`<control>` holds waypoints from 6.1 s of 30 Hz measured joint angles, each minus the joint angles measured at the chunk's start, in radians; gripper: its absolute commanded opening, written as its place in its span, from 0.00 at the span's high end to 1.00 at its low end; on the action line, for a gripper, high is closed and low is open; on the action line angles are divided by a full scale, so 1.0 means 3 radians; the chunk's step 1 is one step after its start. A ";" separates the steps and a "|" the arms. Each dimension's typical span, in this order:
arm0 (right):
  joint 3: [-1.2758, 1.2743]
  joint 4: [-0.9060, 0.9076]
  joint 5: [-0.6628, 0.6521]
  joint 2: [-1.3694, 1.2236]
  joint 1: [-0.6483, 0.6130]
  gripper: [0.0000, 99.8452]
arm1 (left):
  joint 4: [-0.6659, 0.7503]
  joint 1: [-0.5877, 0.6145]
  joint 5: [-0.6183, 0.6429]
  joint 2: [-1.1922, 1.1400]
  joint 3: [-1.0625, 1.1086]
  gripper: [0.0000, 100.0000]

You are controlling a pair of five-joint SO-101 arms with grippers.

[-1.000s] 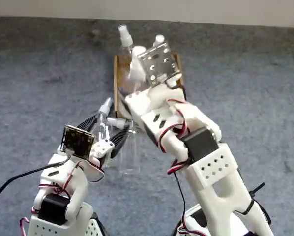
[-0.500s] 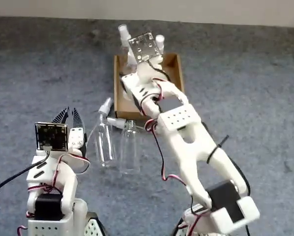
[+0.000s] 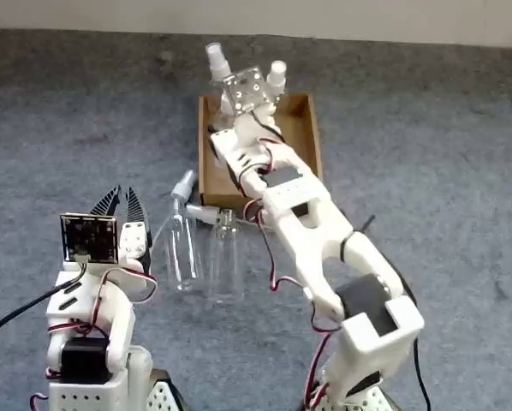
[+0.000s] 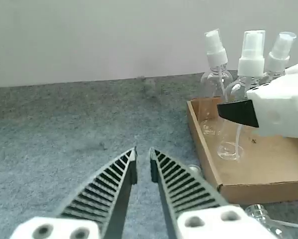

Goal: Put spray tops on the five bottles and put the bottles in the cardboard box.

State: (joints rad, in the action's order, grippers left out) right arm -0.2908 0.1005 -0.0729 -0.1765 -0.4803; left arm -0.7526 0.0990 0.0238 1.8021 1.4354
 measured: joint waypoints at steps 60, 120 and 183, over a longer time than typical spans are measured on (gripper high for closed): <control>0.0404 0.0174 -0.0005 -0.0486 -0.0056 0.72 | 0.0000 0.0000 0.0000 0.0000 0.0036 1.00; 0.2486 0.5370 -0.0005 0.0302 -0.0813 0.83 | 0.0000 0.0000 0.0000 0.0000 0.0036 1.00; -0.2501 0.3682 -0.2225 0.3069 0.2787 1.00 | -0.1785 -0.0061 -0.0880 -0.4624 -0.3662 0.88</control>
State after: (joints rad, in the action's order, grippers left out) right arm -1.0411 1.2052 -0.7403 0.7442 0.3560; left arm -1.2881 0.0806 -0.2401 0.4150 0.3368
